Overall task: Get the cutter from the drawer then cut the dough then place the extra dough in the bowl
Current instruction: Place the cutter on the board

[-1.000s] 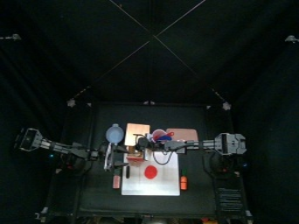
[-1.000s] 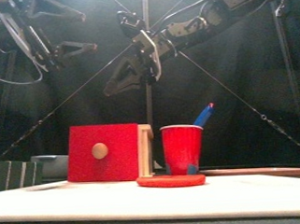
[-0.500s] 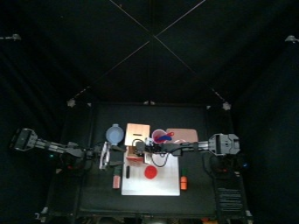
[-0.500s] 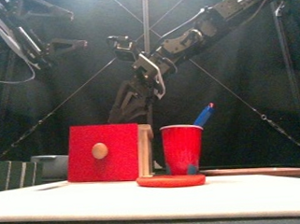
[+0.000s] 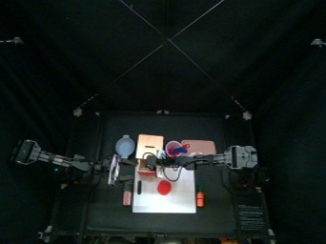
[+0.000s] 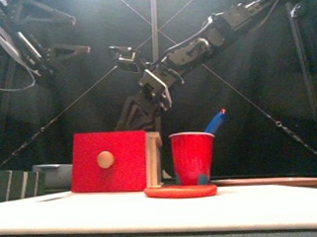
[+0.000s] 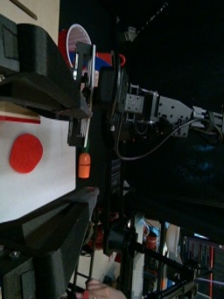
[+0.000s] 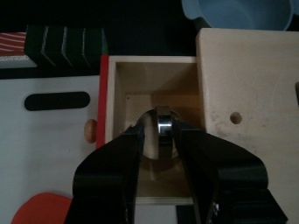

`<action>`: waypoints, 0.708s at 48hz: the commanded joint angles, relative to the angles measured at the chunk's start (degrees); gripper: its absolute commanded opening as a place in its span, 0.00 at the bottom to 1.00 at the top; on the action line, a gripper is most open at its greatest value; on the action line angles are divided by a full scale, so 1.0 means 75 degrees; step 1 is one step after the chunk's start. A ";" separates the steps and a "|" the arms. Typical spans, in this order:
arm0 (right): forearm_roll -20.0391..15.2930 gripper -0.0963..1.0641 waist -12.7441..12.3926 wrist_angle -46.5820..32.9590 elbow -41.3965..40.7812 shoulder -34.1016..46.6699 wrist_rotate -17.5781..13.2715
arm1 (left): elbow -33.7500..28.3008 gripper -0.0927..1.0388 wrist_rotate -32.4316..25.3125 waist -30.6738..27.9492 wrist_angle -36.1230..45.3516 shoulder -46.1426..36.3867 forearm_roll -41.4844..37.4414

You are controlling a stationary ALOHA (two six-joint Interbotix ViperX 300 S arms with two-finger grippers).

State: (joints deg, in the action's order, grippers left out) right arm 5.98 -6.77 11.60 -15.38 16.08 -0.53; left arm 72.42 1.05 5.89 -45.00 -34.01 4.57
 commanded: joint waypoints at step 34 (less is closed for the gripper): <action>0.0293 0.49 0.0211 0.0504 0.0480 -0.0973 0.0000 | 0.0105 0.94 0.0012 0.0023 -0.0070 -0.0012 0.0434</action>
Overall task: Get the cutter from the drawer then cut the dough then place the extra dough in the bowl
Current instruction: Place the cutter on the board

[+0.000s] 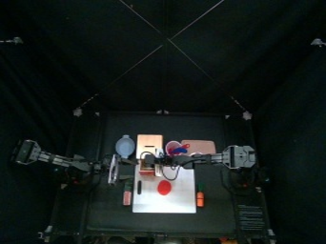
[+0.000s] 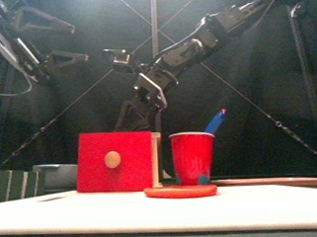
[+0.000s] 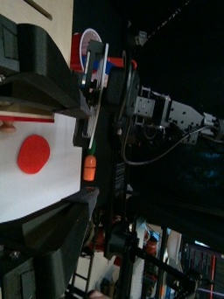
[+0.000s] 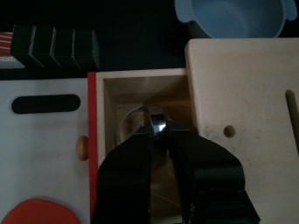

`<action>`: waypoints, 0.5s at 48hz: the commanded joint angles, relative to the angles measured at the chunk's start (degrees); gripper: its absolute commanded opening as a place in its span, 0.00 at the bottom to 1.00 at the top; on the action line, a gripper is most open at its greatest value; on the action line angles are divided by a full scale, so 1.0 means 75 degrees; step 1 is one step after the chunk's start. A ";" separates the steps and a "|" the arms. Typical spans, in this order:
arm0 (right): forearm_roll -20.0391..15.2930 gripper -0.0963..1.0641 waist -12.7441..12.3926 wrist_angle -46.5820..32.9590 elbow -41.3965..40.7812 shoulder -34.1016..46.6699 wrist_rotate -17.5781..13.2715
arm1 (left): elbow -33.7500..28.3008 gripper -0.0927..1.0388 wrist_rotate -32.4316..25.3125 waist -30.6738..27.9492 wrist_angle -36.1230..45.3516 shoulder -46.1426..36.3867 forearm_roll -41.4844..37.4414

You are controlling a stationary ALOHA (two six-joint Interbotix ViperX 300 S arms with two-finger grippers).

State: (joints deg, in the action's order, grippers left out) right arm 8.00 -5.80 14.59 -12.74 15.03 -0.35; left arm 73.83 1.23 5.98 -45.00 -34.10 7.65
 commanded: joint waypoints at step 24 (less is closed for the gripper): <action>0.0703 0.49 0.0809 0.0129 -0.4113 -0.4992 -0.0059 | -0.0094 0.94 -0.0023 -0.0105 -0.0070 0.0012 0.0352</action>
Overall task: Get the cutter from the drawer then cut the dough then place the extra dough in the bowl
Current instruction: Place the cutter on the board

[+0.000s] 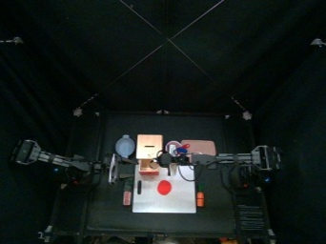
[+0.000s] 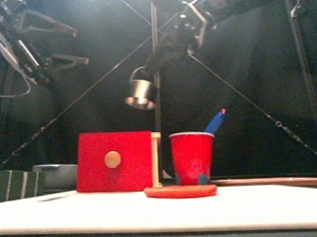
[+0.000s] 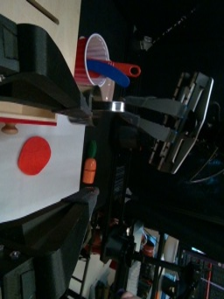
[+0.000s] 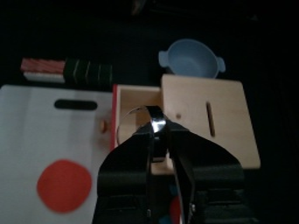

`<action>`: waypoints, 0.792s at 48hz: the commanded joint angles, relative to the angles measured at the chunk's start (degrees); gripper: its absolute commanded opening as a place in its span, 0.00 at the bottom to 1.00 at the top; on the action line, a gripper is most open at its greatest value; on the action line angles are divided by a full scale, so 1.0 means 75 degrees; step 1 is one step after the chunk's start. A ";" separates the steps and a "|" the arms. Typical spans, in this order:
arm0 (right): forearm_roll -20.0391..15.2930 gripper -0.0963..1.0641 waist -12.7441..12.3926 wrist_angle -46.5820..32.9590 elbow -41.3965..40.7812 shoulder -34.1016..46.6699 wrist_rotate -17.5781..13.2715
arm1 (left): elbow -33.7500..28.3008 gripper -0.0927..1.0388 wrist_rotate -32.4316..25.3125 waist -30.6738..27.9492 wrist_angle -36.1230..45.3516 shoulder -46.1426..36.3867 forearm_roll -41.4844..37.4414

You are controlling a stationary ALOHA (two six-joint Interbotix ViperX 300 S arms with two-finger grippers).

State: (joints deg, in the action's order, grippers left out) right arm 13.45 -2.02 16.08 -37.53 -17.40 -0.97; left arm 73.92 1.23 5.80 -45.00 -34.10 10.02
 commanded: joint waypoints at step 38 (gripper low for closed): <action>-0.0562 0.70 0.0598 -0.0598 -0.1816 0.0012 0.0023 | -0.0293 0.94 -0.0047 -0.1031 0.0176 0.0270 0.0926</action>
State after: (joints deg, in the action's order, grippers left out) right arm 9.93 2.29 11.87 -52.82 -15.82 -0.79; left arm 73.56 1.14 -1.41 -43.59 -32.87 15.12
